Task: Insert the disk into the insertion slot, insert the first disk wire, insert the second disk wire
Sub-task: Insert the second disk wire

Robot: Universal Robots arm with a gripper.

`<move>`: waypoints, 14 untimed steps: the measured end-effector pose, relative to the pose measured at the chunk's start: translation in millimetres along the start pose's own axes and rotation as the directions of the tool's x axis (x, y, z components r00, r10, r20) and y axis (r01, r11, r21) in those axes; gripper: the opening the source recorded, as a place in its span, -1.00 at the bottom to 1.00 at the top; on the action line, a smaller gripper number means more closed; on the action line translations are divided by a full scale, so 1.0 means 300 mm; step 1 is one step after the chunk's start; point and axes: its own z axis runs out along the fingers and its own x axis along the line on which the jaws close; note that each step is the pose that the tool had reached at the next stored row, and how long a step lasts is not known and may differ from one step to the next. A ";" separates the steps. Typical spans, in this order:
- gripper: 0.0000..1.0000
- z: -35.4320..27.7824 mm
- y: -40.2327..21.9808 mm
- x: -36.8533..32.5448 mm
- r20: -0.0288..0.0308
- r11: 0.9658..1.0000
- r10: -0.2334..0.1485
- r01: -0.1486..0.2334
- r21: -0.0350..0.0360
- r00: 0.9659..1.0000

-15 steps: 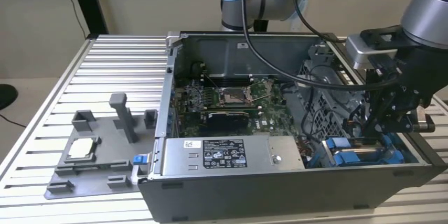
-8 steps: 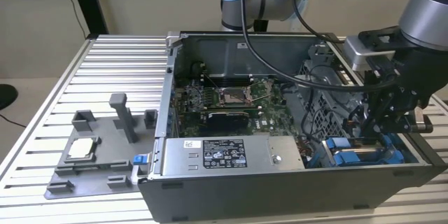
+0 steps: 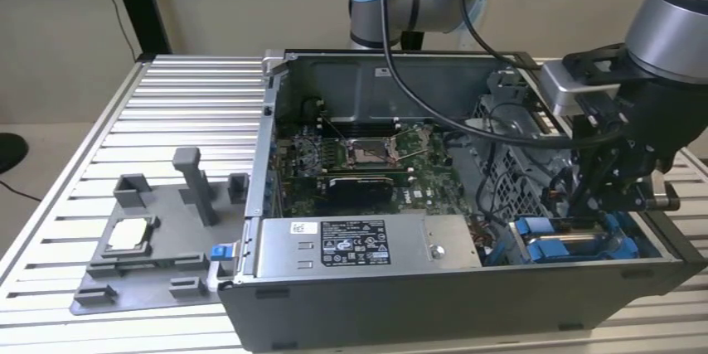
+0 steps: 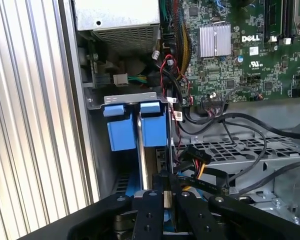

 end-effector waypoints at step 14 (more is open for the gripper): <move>-1.00 0.016 0.002 -0.006 0.004 1.000 -0.028 0.028 0.011 1.000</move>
